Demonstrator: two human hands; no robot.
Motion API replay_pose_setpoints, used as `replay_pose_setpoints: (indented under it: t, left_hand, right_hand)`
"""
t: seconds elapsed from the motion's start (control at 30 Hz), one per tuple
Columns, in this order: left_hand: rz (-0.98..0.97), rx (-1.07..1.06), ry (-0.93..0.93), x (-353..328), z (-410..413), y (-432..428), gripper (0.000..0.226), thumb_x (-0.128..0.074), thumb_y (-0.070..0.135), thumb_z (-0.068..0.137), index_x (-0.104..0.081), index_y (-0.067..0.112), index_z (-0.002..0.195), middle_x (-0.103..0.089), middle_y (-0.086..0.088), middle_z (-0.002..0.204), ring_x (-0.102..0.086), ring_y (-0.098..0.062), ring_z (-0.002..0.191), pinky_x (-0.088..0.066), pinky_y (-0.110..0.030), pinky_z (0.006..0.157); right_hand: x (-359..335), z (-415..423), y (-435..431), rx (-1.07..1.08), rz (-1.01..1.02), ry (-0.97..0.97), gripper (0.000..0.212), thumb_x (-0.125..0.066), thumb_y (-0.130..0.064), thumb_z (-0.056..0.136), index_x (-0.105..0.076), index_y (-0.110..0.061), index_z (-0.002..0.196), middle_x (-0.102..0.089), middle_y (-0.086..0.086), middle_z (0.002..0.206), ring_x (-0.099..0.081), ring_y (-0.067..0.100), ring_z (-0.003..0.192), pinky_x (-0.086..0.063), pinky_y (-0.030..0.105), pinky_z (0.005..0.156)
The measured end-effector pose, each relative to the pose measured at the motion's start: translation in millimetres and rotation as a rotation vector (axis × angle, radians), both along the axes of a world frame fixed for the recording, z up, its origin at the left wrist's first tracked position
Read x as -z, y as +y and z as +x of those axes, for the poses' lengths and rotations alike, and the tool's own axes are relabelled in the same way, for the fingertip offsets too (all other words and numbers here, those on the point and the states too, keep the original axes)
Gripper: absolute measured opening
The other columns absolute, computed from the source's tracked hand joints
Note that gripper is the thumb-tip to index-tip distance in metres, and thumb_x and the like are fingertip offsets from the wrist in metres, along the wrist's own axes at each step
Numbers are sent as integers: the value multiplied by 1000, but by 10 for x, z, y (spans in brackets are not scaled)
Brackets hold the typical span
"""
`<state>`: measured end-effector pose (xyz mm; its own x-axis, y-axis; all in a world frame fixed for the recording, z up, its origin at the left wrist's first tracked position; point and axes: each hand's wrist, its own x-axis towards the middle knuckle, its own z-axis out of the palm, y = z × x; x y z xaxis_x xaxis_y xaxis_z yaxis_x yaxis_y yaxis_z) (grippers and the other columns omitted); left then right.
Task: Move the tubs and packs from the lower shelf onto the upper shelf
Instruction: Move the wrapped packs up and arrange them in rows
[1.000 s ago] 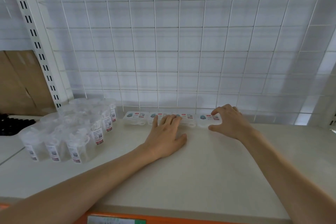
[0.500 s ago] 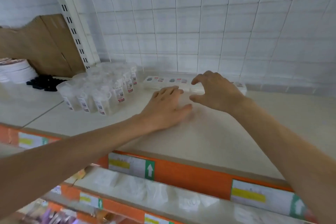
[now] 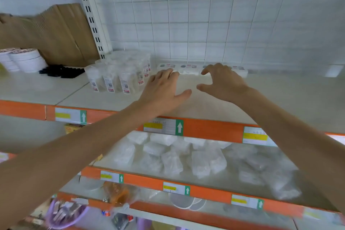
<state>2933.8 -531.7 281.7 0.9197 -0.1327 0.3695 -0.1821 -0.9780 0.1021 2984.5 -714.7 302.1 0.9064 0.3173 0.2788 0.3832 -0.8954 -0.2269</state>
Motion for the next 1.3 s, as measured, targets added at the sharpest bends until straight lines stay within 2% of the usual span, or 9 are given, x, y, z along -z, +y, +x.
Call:
replay_pose_setpoints:
  t: [0.2, 0.4, 0.53, 0.67, 0.73, 0.97, 1.07, 1.17, 1.3]
  left_hand:
    - [3, 81, -55, -47, -549, 70, 70, -45, 57, 95, -37, 9, 145, -33, -9, 154, -25, -25, 144, -20, -39, 115]
    - [-17, 146, -71, 54, -1145, 253, 72, -46, 58, 94, -37, 10, 146, -37, -6, 151, -30, -24, 141, -23, -37, 112]
    - [0, 186, -98, 144, -1482, 362, 67, -49, 56, 94, -42, 10, 142, -40, -7, 149, -34, -26, 138, -26, -37, 108]
    - [17, 245, -120, 363, -1750, 428, 77, -30, 65, 82, -53, 7, 127, -53, -10, 133, -48, -30, 124, -35, -38, 101]
    - [46, 290, -145, 514, -1839, 436, 75, -32, 62, 82, -57, 5, 123, -56, -12, 129, -52, -32, 120, -40, -41, 97]
    - [58, 340, -104, 1128, -1917, 471, 63, -41, 54, 81, -62, 5, 115, -61, -13, 123, -58, -31, 115, -47, -39, 93]
    - [101, 329, -7, 1431, -1798, 522, 64, -44, 52, 85, -58, 5, 126, -55, -14, 136, -51, -31, 126, -41, -40, 102]
    - [143, 337, 88, 1768, -1589, 584, 62, -56, 41, 92, -42, 8, 143, -35, -11, 154, -35, -28, 140, -26, -36, 112]
    - [232, 408, 174, 2158, -1226, 602, 70, -64, 23, 84, -38, 10, 148, -31, -11, 157, -34, -32, 141, -29, -41, 113]
  right_hand:
    - [71, -806, 126, 76, -15, -29, 59, -58, -49, 93, -42, -18, 142, -42, 7, 146, -38, 26, 135, -33, 39, 108]
    - [205, -1580, 227, 108, 12, -89, 54, -59, -43, 93, -46, -18, 138, -45, 6, 142, -40, 25, 132, -32, 37, 106]
    - [352, -1972, 237, 111, 67, -169, 45, -64, -34, 89, -54, -17, 130, -52, 7, 132, -48, 28, 122, -39, 38, 100]
    - [576, -2297, 261, 83, 86, -161, 36, -63, -30, 89, -59, -19, 123, -57, 2, 125, -51, 24, 117, -39, 32, 87]
    - [726, -2404, 269, 78, 53, -131, 33, -61, -31, 91, -59, -21, 122, -57, 0, 124, -50, 22, 117, -36, 30, 83]
    - [1277, -2387, 252, 126, 5, -3, 36, -58, -32, 93, -56, -22, 127, -54, -1, 130, -49, 20, 121, -34, 28, 83]
    - [1569, -2248, 232, 164, 7, 76, 40, -56, -32, 93, -52, -23, 131, -52, 0, 134, -46, 21, 125, -39, 32, 91]
    - [1857, -2027, 219, 186, -2, 155, 47, -55, -33, 94, -46, -23, 139, -47, 1, 140, -42, 22, 129, -40, 34, 98]
    - [2187, -1668, 145, 183, -66, 238, 58, -55, -33, 93, -36, -21, 146, -37, 5, 148, -38, 25, 133, -35, 35, 103]
